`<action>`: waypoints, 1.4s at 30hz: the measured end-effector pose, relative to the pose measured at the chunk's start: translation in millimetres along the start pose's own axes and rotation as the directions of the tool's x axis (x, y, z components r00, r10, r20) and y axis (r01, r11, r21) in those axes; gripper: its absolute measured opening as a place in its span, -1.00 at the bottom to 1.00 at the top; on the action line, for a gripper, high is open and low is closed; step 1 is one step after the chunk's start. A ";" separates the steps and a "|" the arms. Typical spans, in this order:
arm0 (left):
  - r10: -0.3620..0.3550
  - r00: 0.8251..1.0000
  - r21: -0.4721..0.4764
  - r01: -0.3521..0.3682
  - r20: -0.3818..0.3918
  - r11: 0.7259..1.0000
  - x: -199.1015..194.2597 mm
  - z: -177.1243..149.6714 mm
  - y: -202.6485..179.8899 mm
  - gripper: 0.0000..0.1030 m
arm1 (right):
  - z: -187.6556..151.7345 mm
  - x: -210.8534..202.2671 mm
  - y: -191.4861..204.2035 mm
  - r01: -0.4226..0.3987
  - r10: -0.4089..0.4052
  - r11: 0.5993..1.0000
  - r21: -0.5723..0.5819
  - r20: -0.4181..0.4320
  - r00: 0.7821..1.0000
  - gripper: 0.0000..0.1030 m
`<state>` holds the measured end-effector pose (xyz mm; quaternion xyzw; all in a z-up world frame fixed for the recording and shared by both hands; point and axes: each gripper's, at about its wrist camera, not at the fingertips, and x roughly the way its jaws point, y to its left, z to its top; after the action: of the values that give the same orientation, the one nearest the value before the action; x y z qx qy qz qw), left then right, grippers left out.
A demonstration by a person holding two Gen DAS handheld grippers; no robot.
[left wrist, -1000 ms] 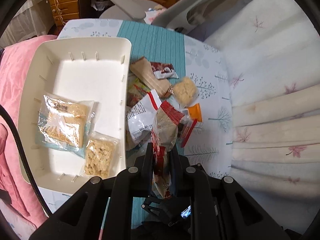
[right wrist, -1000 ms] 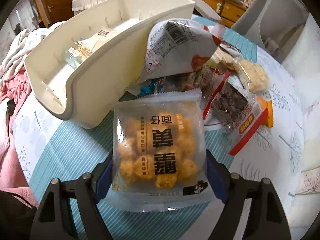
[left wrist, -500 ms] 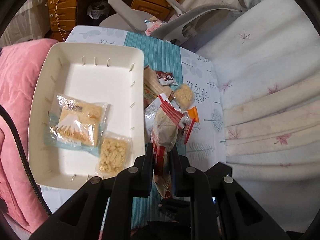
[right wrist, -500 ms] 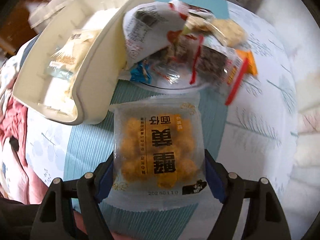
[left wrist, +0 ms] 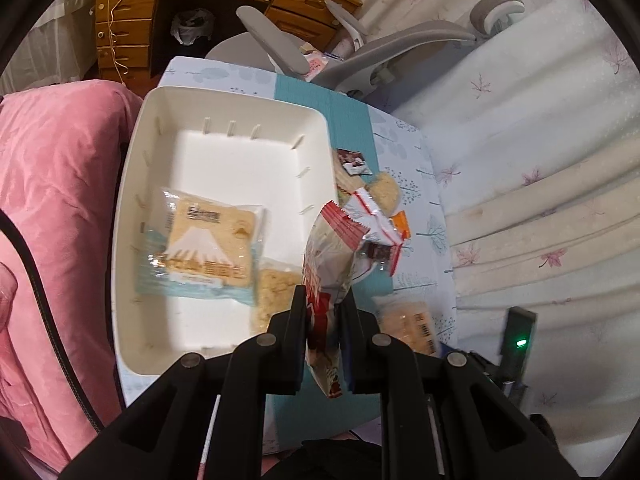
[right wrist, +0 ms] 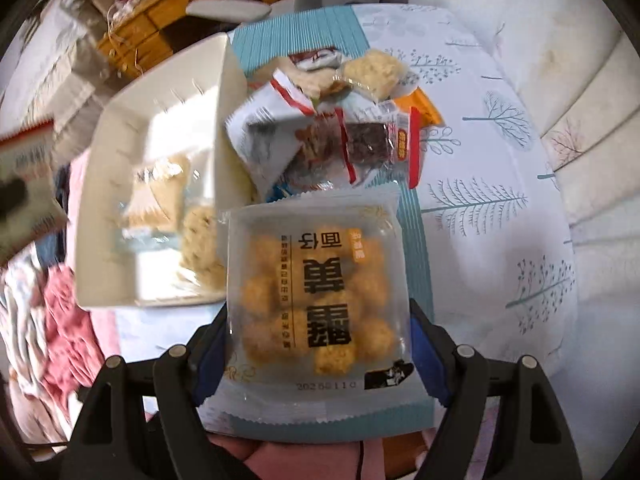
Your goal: Organize snacks
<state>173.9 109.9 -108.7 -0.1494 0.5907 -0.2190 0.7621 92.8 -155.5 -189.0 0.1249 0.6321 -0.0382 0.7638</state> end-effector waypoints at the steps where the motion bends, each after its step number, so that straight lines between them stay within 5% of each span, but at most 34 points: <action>1: -0.001 1.000 0.004 0.001 0.003 1.000 -2.4 -0.3 5.8 -0.77 | -0.5 -4.4 4.6 -0.004 0.004 1.000 0.012 0.011 1.000 0.54; 12: 0.027 1.000 0.109 -0.028 0.012 0.994 -18.7 -5.1 49.0 -0.76 | -0.2 -29.4 58.8 -0.094 0.087 0.995 0.043 0.142 0.986 0.54; 26: 0.043 0.999 0.142 -0.042 -0.002 0.989 -19.0 -18.7 79.0 -0.74 | -2.5 -5.7 118.8 -0.207 0.205 0.978 -0.003 0.146 0.968 0.60; 33: 0.072 0.997 0.153 -0.072 0.006 0.986 -21.8 -23.4 79.3 0.05 | -7.0 3.6 120.0 -0.210 0.206 0.977 0.025 0.109 0.972 0.66; 42: 0.066 0.998 0.192 -0.067 0.015 0.979 -19.0 -27.6 57.5 0.32 | -18.9 -19.7 102.0 -0.221 0.211 0.975 0.029 0.199 0.957 0.66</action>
<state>152.4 169.9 -127.9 -0.0560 0.5680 -0.2490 0.7824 92.9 -54.4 -158.5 0.2083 0.5358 0.0173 0.8181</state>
